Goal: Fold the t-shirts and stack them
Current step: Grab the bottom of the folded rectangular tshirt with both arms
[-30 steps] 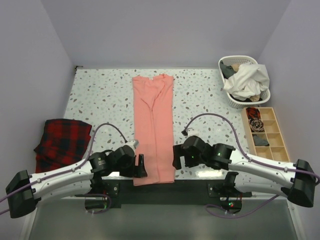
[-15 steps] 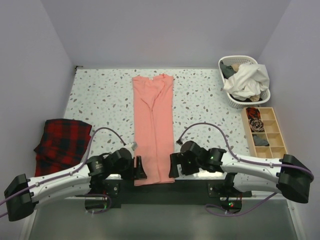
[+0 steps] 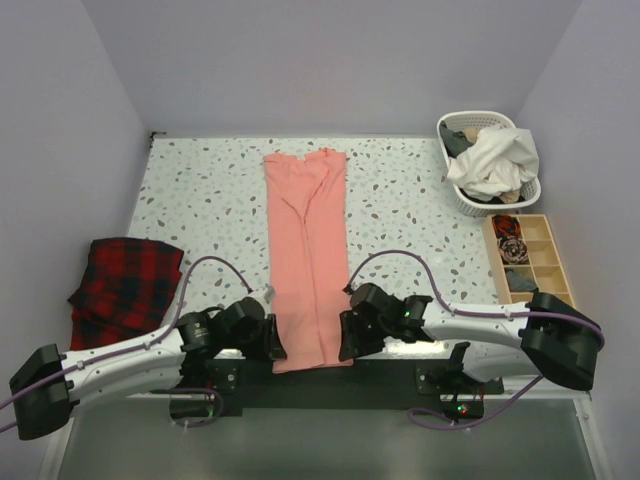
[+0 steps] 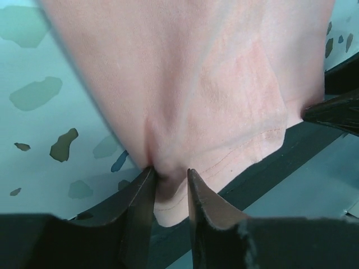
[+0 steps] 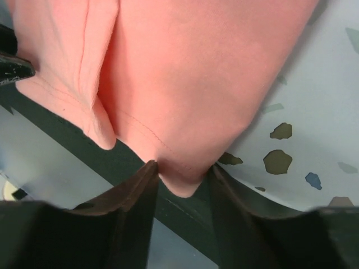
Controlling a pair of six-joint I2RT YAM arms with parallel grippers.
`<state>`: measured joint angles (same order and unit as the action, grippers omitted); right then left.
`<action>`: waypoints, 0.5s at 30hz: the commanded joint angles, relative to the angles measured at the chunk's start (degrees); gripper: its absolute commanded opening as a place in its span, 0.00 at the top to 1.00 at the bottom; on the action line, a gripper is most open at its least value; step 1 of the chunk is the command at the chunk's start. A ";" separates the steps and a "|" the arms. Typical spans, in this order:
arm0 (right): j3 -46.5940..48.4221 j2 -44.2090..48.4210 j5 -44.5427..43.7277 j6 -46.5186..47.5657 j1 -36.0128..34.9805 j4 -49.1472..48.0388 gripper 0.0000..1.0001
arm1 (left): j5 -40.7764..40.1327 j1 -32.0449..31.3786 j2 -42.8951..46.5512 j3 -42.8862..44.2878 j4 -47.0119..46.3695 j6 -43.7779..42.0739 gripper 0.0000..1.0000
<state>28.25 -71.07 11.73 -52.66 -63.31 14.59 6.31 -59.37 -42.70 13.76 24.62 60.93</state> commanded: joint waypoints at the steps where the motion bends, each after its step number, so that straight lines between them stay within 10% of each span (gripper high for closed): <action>1: 0.23 -1.27 1.63 -0.25 -0.06 -2.37 0.63 | 1.60 -0.39 -2.03 -1.37 0.25 -0.10 0.71; 7: 0.75 0.93 -1.52 0.02 0.03 1.40 0.97 | 1.78 -0.39 -2.13 -1.72 0.86 -0.46 1.00; 15: 2.16 4.44 -8.56 1.07 0.03 10.63 1.00 | 0.37 -0.39 -1.86 -0.31 7.55 -1.69 1.00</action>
<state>28.40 -68.73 8.25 -52.47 -63.26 18.94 5.87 -59.31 -44.25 13.39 24.18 60.71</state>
